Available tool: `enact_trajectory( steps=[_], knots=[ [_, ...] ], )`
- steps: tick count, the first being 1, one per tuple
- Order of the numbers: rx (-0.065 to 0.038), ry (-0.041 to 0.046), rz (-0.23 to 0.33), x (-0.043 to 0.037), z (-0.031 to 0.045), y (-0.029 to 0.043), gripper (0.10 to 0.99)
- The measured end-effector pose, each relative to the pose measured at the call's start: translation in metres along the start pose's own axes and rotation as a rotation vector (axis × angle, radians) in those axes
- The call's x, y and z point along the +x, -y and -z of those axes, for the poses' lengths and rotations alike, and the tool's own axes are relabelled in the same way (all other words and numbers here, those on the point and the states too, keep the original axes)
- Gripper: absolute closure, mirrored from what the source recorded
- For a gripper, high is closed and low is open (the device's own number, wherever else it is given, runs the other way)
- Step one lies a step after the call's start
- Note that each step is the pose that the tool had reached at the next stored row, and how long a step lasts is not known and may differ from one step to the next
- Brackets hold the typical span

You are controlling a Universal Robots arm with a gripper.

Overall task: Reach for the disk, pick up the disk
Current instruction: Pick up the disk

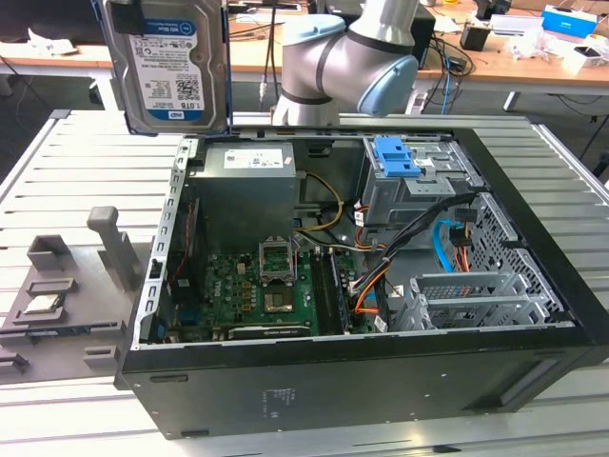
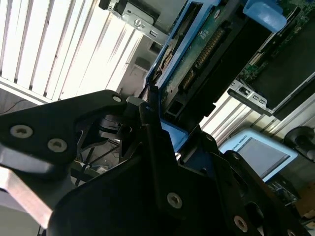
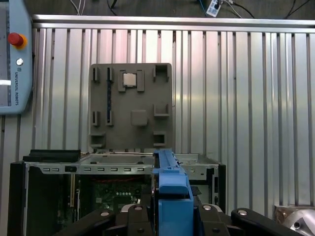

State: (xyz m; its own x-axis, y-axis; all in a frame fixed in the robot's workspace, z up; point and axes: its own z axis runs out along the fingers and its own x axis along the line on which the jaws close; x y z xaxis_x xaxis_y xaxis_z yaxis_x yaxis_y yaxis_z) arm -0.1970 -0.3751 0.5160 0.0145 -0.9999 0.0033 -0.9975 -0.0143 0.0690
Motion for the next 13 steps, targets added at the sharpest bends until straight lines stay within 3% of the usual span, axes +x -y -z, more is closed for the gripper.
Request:
enact_trajectory(
  steps=[11,13],
  knots=[
    [0.0,0.0,0.0,0.0,0.0022,0.0321,0.718],
    [0.0,0.0001,0.0,-0.0001,0.003,0.0434,0.718]
  ],
)
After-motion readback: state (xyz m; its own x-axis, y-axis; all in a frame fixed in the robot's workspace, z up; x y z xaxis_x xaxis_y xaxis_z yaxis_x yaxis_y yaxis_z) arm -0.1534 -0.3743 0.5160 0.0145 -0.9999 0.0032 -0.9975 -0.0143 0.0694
